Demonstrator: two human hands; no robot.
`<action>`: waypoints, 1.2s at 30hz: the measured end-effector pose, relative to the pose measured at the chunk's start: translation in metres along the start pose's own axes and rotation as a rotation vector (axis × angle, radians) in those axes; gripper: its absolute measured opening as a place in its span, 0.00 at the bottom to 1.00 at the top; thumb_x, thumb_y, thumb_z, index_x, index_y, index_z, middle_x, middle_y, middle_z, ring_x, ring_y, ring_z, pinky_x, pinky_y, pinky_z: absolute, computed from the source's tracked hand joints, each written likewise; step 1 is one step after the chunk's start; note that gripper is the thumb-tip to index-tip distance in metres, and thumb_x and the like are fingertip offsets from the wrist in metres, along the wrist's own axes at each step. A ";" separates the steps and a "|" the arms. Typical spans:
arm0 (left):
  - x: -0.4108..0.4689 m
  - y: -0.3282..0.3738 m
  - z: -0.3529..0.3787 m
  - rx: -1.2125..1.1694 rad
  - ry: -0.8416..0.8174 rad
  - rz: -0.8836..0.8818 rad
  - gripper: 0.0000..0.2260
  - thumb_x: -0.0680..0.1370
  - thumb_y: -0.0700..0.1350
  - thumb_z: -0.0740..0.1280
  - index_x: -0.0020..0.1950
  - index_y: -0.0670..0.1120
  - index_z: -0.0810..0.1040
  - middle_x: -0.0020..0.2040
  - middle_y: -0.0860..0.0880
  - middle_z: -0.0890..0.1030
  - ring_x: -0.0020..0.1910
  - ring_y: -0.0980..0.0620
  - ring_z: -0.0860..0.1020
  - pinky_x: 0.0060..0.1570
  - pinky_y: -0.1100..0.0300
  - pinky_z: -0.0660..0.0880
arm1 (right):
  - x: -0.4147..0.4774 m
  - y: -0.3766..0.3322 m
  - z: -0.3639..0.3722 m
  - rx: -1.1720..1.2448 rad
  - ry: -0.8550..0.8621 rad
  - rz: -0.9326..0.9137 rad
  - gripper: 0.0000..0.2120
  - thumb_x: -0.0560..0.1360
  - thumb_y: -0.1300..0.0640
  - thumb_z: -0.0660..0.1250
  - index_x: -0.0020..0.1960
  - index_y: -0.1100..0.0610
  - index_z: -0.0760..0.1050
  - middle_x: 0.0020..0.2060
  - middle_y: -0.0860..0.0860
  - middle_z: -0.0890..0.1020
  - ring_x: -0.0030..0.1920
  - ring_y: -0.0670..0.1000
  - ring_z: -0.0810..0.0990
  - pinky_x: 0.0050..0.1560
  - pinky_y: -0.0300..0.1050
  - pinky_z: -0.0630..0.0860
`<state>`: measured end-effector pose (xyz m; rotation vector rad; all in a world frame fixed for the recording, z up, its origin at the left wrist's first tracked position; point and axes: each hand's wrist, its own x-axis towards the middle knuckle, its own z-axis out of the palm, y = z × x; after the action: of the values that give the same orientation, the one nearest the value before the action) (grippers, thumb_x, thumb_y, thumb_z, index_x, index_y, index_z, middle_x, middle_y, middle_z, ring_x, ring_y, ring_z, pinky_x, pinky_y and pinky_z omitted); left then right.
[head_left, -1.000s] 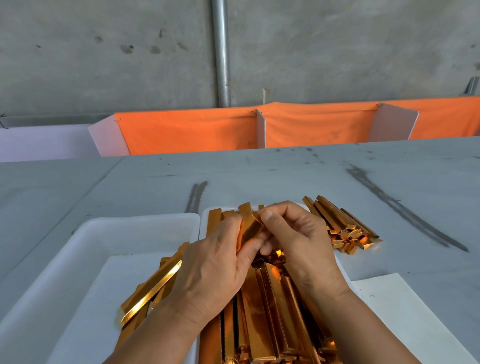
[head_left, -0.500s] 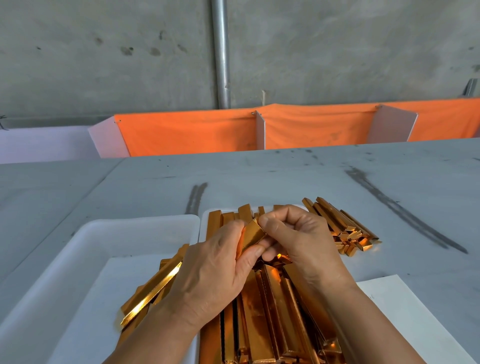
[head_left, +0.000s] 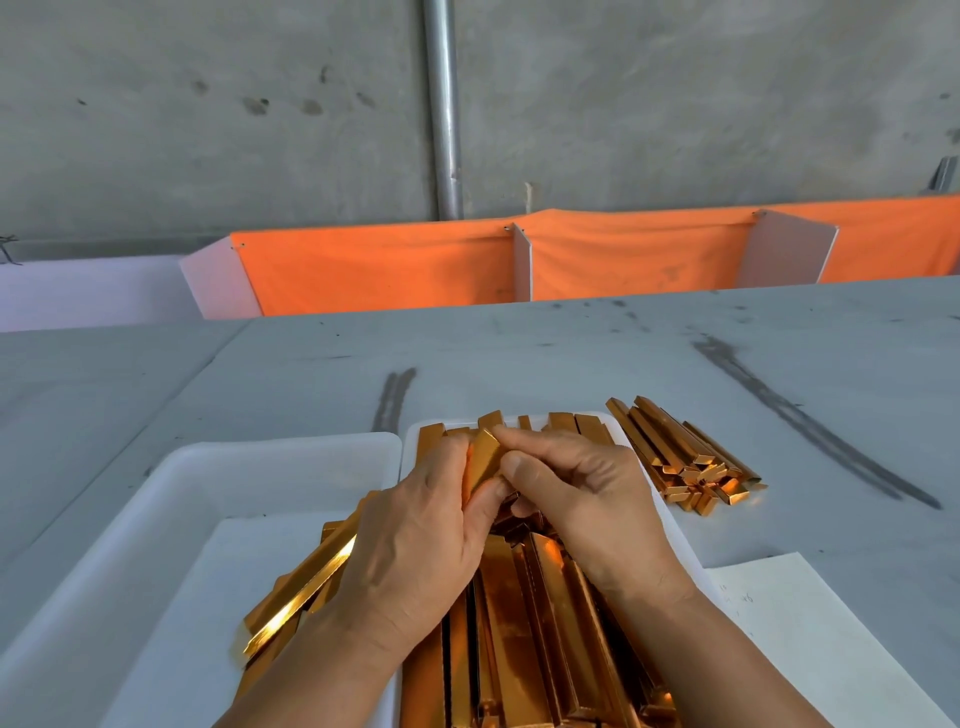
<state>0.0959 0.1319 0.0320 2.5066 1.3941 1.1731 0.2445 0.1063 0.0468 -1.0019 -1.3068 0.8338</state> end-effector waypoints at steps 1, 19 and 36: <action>0.000 0.000 0.000 -0.005 -0.002 -0.011 0.24 0.77 0.64 0.51 0.62 0.50 0.70 0.32 0.59 0.67 0.27 0.58 0.72 0.28 0.72 0.65 | 0.000 0.000 0.002 -0.003 -0.003 -0.001 0.18 0.76 0.64 0.70 0.48 0.39 0.85 0.42 0.45 0.86 0.40 0.45 0.83 0.41 0.37 0.79; 0.000 -0.007 0.001 -0.156 -0.069 -0.055 0.25 0.75 0.67 0.58 0.70 0.60 0.69 0.49 0.61 0.78 0.45 0.60 0.78 0.42 0.66 0.76 | 0.010 0.004 -0.007 0.106 0.263 0.160 0.07 0.76 0.58 0.71 0.40 0.50 0.84 0.31 0.53 0.82 0.28 0.46 0.76 0.33 0.34 0.76; 0.006 -0.010 -0.009 -0.227 0.064 -0.147 0.34 0.72 0.73 0.53 0.72 0.55 0.67 0.55 0.59 0.76 0.48 0.65 0.76 0.45 0.68 0.76 | 0.009 -0.003 -0.007 0.228 0.224 0.213 0.05 0.79 0.62 0.67 0.53 0.56 0.79 0.32 0.55 0.81 0.29 0.50 0.76 0.31 0.40 0.76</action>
<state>0.0848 0.1396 0.0382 2.1944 1.3465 1.3105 0.2522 0.1124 0.0526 -1.0301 -0.9037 0.9774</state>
